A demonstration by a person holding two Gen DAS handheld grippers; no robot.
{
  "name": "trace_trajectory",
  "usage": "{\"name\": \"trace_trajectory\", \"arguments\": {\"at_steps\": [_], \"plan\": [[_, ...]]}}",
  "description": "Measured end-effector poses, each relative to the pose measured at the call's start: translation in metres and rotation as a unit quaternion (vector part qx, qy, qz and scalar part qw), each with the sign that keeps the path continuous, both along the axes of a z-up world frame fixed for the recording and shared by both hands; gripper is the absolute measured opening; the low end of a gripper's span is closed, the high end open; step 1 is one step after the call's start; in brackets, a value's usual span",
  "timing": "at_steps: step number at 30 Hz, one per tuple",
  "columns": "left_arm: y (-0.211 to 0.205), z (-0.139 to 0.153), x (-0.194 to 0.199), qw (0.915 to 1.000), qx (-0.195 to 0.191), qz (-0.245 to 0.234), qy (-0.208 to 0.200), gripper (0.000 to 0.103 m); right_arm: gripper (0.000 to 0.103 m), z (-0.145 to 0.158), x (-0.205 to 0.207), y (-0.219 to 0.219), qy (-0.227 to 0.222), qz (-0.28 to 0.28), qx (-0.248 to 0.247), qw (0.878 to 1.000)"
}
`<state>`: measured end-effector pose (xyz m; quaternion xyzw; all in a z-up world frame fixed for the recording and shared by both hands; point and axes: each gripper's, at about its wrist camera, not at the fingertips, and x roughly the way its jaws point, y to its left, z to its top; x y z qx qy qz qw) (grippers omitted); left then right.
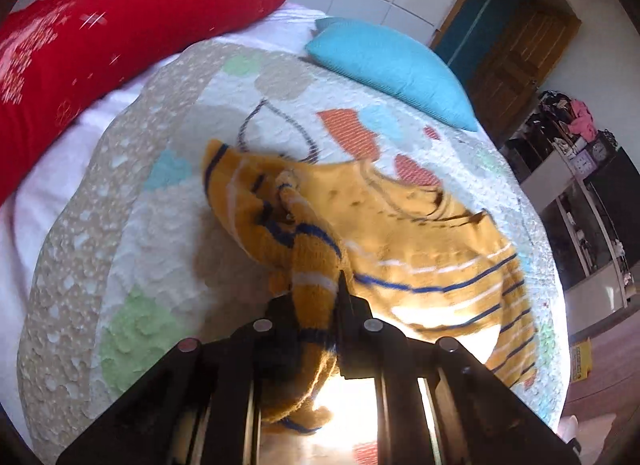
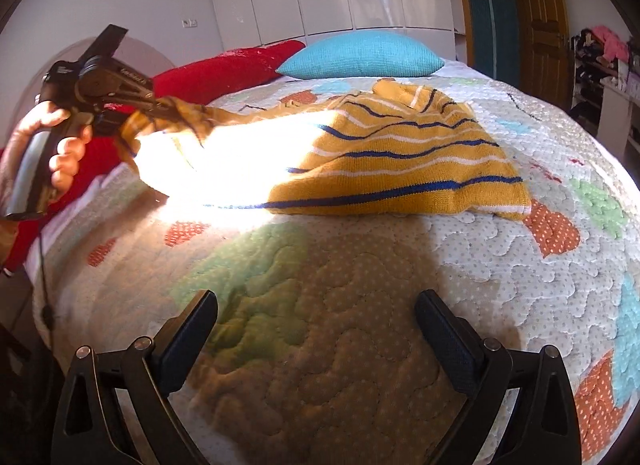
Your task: Fold small clothes
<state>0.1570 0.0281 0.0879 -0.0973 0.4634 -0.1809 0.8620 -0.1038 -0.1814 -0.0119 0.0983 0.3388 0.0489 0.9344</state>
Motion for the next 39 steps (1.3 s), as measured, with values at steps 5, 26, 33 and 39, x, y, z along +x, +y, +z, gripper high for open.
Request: {"name": "trace_trajectory", "arguments": {"at_steps": [5, 26, 33, 39], "plan": [[-0.125, 0.034, -0.017, 0.9912, -0.007, -0.128, -0.035, 0.012, 0.095, 0.001, -0.024, -0.011, -0.003, 0.008, 0.045, 0.999], [-0.047, 0.007, -0.117, 0.9911, -0.040, -0.125, -0.021, 0.069, 0.094, 0.052, -0.009, -0.076, -0.048, -0.044, 0.082, 0.994], [-0.007, -0.034, -0.142, 0.9937, -0.077, -0.075, 0.033, 0.069, 0.056, 0.056, 0.095, -0.089, -0.014, -0.046, 0.097, 0.994], [-0.007, -0.047, -0.156, 0.9962, -0.045, -0.067, 0.035, 0.069, 0.010, 0.055, 0.079, -0.115, -0.021, -0.040, 0.189, 0.981]]}}
